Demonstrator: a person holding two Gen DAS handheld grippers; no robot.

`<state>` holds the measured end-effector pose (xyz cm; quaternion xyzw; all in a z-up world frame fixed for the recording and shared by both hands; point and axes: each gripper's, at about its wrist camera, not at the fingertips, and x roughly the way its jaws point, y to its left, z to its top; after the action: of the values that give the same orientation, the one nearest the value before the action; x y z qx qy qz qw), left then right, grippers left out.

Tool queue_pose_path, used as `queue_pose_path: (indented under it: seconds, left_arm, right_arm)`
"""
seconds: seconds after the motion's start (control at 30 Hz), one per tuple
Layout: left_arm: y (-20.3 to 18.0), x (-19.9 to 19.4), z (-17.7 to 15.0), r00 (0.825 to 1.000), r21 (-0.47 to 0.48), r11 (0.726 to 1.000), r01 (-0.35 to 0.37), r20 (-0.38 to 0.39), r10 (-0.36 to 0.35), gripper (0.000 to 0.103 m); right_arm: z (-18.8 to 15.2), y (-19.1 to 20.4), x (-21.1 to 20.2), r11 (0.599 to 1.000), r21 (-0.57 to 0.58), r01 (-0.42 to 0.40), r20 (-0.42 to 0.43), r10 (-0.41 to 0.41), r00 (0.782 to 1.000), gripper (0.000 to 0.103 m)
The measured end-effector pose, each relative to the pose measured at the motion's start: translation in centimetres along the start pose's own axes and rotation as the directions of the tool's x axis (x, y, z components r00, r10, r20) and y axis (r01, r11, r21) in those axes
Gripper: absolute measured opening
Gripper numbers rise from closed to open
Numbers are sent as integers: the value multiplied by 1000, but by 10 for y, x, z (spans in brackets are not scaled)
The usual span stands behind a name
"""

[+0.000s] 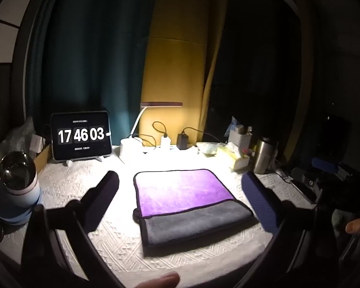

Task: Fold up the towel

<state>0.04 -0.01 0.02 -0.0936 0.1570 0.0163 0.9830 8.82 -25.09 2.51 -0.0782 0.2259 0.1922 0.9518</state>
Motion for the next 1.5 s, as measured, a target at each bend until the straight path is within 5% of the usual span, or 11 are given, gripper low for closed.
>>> queue_pose_path:
  seconds: [0.37,0.43,1.5]
  left_arm:
    - [20,-12,7,999,9,999,34,14,-35,102]
    - [0,-3,-2,1000,21,999,-25,-1,25,102]
    - [-7,0,-2,999,24,999,-34,-8,35,102]
  right_arm:
    - [1,-1,0,1000,4,1,4,-1,1000,91]
    - [1,1,2,1000,4,0,5,0,1000,91]
    - [1,-5,-4,1000,15,5,4,-5,1000,91]
